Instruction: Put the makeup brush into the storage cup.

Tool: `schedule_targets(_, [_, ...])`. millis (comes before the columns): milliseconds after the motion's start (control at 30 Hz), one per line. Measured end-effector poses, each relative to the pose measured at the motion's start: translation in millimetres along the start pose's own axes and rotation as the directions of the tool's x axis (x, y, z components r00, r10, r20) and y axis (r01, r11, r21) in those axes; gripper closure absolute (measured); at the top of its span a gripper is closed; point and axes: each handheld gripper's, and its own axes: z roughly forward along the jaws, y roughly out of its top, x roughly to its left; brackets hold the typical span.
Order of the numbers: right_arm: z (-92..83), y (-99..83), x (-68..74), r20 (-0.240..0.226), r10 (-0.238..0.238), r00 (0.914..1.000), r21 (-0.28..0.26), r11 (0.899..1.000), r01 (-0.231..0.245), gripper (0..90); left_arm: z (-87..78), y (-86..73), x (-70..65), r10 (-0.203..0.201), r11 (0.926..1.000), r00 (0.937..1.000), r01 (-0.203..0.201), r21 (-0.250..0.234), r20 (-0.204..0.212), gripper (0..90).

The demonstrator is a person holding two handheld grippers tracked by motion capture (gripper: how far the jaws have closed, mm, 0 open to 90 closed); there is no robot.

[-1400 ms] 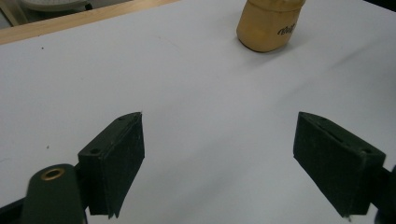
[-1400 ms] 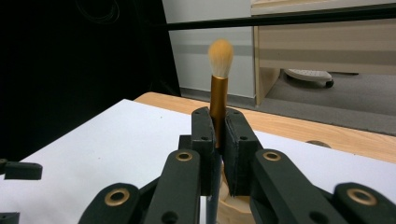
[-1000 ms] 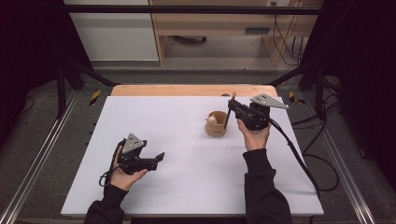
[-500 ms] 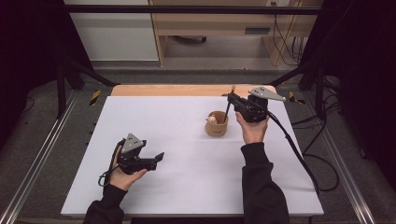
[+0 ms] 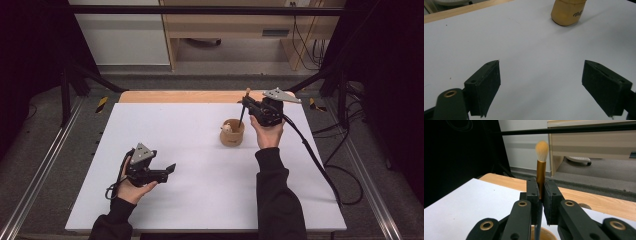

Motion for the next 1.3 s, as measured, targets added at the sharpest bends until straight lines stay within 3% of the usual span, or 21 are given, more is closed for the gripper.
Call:
schedule_targets(567, [21.4,-12.6,-2.5,0.029,-0.007,0.9996,0.042,0.999,0.006,84.0,0.4,-0.1,-0.8,0.01,0.9999,0.9999,-0.01,0.006,0.0,14.8])
schedule_targets(1300, [36.9,-29.2,-1.8,0.047,-0.015,0.9988,0.103,0.995,0.01,83.9,0.1,-0.1,-2.0,0.019,0.9998,0.9998,-0.019,0.007,0.007,14.6])
